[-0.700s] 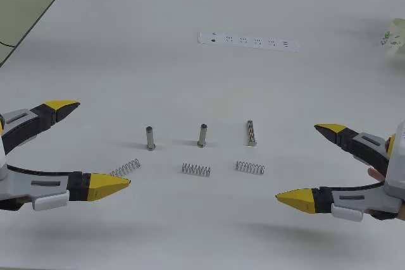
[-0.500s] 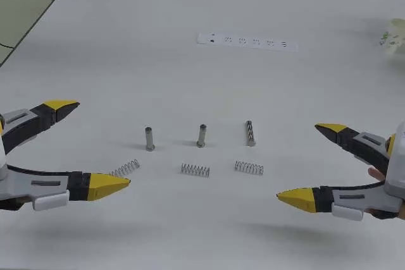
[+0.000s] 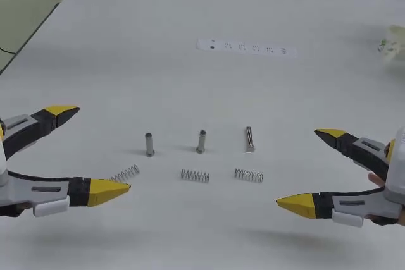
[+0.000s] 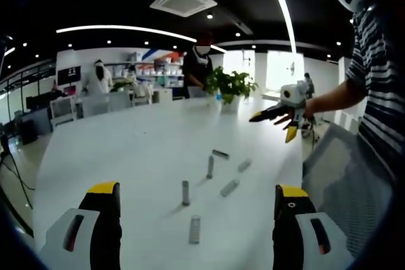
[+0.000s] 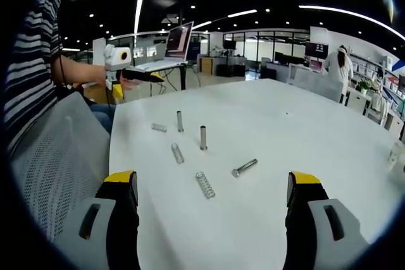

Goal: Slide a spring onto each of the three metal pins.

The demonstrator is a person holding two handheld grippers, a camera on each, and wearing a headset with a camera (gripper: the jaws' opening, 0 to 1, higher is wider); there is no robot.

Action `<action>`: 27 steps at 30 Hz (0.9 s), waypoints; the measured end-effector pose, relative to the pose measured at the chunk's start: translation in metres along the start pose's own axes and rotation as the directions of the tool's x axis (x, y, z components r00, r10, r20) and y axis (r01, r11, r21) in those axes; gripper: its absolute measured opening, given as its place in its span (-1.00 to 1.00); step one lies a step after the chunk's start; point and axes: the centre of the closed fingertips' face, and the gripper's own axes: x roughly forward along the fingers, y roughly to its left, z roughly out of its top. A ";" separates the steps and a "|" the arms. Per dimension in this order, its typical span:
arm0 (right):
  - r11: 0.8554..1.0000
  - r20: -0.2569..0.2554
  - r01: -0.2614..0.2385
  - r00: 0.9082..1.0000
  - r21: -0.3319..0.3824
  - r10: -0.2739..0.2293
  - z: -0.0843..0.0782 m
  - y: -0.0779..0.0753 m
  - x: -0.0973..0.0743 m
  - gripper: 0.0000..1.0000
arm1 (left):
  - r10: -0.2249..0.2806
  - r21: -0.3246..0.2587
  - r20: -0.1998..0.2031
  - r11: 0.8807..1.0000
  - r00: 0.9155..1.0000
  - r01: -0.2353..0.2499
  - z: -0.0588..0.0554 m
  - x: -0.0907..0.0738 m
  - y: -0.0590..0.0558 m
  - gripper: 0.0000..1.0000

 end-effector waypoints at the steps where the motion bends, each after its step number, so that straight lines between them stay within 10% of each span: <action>1: 1.000 0.001 -0.001 1.000 -0.002 0.001 0.001 0.000 0.000 0.97 | 0.002 0.001 0.001 1.000 1.000 -0.002 0.000 -0.001 0.000 0.97; 27: 1.000 0.004 -0.010 1.000 -0.008 0.010 0.007 0.005 0.003 0.97 | 0.012 0.002 0.012 1.000 1.000 -0.012 0.009 -0.002 0.004 0.97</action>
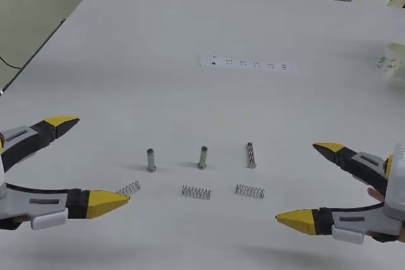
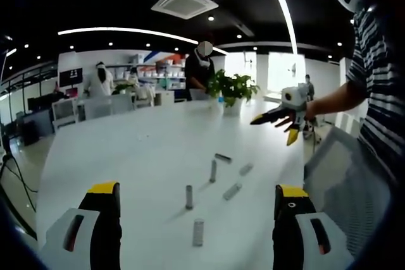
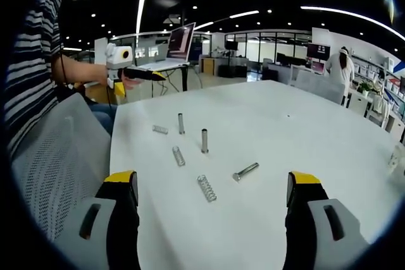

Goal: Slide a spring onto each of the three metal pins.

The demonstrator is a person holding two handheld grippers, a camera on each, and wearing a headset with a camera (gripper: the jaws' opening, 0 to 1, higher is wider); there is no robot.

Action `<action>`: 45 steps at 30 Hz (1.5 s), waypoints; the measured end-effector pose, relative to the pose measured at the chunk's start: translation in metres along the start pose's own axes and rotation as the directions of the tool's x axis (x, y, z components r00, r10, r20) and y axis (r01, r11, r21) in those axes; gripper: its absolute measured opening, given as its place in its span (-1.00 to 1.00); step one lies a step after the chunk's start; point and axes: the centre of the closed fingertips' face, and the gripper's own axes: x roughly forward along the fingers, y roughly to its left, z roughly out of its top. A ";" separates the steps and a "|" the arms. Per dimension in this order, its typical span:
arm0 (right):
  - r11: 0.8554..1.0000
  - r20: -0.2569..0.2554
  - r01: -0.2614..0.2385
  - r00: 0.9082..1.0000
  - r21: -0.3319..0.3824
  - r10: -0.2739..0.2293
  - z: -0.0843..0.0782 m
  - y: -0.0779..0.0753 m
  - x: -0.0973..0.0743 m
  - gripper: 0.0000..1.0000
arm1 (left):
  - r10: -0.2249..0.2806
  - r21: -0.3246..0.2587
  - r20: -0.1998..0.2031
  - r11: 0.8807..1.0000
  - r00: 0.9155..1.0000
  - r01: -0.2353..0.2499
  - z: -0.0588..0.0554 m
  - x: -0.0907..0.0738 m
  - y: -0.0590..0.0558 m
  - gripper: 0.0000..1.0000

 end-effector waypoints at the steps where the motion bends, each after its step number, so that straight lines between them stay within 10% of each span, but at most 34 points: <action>1: 1.000 -0.002 0.001 1.000 -0.003 -0.001 0.000 0.000 0.000 0.96 | 0.000 0.002 0.002 1.000 1.000 0.000 0.000 0.000 0.000 0.97; 45: 0.999 -0.042 -0.021 0.999 0.031 0.022 -0.023 0.009 0.003 0.97 | -0.030 -0.046 -0.030 0.999 0.999 0.029 -0.036 0.008 -0.014 0.97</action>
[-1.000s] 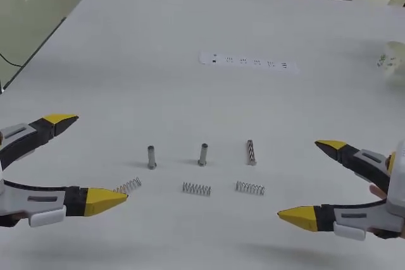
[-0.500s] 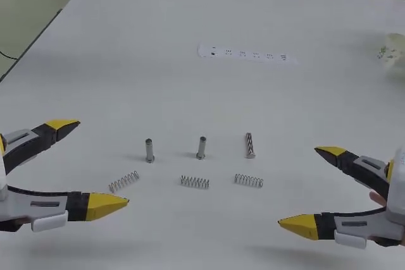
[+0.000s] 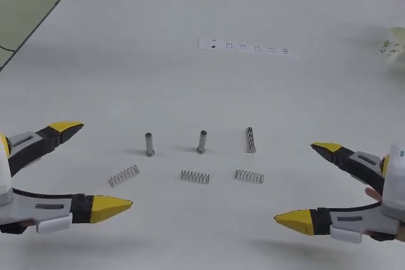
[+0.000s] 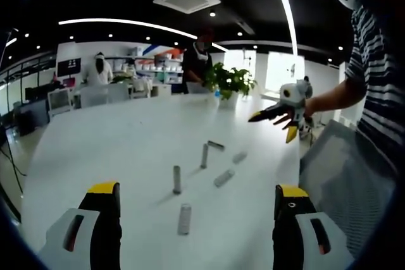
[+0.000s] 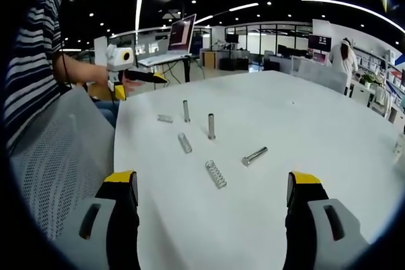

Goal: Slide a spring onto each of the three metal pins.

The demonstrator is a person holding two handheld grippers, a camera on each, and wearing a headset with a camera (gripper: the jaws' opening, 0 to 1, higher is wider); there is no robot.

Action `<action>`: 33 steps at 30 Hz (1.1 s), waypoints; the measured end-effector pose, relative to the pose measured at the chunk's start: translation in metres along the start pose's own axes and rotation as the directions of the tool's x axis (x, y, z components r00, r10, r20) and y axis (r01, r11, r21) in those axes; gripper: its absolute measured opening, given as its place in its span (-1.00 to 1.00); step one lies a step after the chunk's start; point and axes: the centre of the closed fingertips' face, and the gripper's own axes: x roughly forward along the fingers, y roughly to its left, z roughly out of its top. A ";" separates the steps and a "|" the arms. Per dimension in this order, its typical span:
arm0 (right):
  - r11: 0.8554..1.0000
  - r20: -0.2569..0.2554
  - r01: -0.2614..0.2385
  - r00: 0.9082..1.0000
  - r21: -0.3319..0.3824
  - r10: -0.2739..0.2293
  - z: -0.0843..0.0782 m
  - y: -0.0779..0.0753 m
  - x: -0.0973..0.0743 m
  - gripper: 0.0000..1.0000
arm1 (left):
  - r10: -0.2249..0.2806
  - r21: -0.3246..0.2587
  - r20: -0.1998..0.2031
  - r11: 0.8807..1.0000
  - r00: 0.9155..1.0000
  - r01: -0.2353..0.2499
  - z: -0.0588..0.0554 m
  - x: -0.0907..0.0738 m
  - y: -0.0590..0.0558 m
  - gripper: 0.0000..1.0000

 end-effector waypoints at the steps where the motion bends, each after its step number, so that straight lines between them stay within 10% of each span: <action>1: 1.000 -0.001 -0.002 1.000 -0.001 0.002 0.001 0.000 0.001 0.96 | -0.001 0.000 0.000 1.000 1.000 0.001 0.000 0.000 0.000 0.97; 33: 0.983 -0.067 0.003 0.998 0.186 0.010 0.023 -0.020 0.024 0.68 | -0.008 -0.006 -0.006 1.000 1.000 0.008 -0.002 0.000 0.001 0.97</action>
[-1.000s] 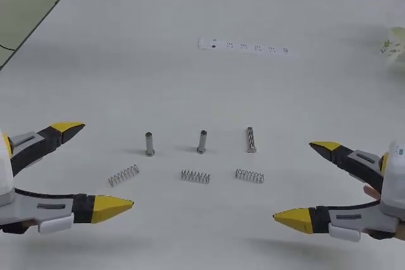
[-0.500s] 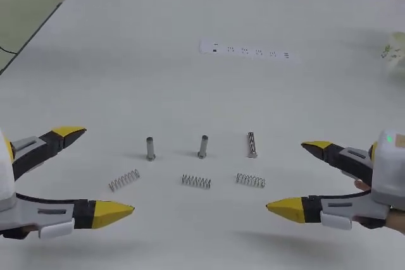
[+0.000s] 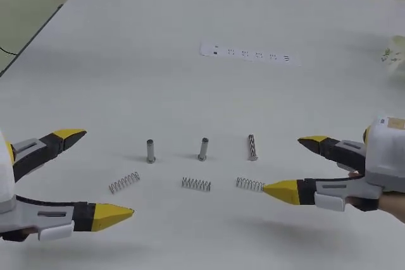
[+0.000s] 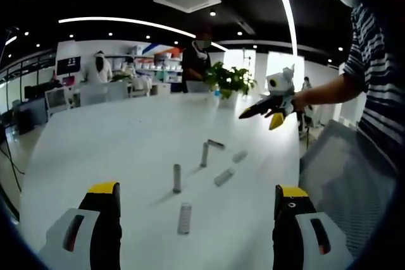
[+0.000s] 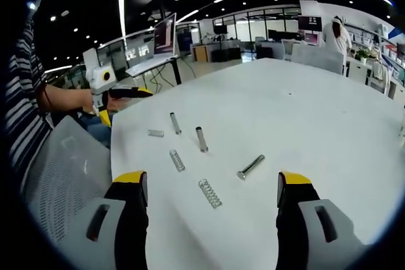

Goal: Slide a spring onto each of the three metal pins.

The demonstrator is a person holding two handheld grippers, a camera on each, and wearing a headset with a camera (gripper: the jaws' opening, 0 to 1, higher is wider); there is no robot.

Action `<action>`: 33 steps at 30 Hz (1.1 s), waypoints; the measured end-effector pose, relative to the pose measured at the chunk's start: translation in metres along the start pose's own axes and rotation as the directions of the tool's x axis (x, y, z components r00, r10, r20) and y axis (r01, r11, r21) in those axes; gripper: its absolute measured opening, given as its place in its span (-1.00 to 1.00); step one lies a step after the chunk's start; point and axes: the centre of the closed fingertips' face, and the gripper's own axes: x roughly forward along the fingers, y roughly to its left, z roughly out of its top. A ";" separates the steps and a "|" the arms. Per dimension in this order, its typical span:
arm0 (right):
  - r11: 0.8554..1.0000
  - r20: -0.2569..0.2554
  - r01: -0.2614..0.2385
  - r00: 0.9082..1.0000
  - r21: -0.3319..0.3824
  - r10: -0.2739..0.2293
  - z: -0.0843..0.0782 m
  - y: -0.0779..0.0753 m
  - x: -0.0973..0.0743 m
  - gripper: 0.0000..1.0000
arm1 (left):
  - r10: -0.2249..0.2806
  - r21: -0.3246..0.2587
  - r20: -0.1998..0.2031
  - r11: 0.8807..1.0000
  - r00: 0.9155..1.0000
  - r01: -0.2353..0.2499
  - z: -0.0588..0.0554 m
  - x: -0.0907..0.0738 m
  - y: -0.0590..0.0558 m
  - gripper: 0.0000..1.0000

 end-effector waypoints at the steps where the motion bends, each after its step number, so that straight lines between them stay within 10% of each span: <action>1: 1.000 -0.002 0.002 1.000 0.014 -0.002 0.001 -0.001 0.001 0.66 | -0.001 0.000 0.000 1.000 1.000 0.001 0.000 0.000 0.000 0.97; 33: 0.979 -0.135 0.090 0.989 0.185 -0.065 0.018 -0.039 0.036 0.01 | -0.004 -0.008 -0.019 1.000 1.000 0.003 -0.008 0.002 -0.002 0.97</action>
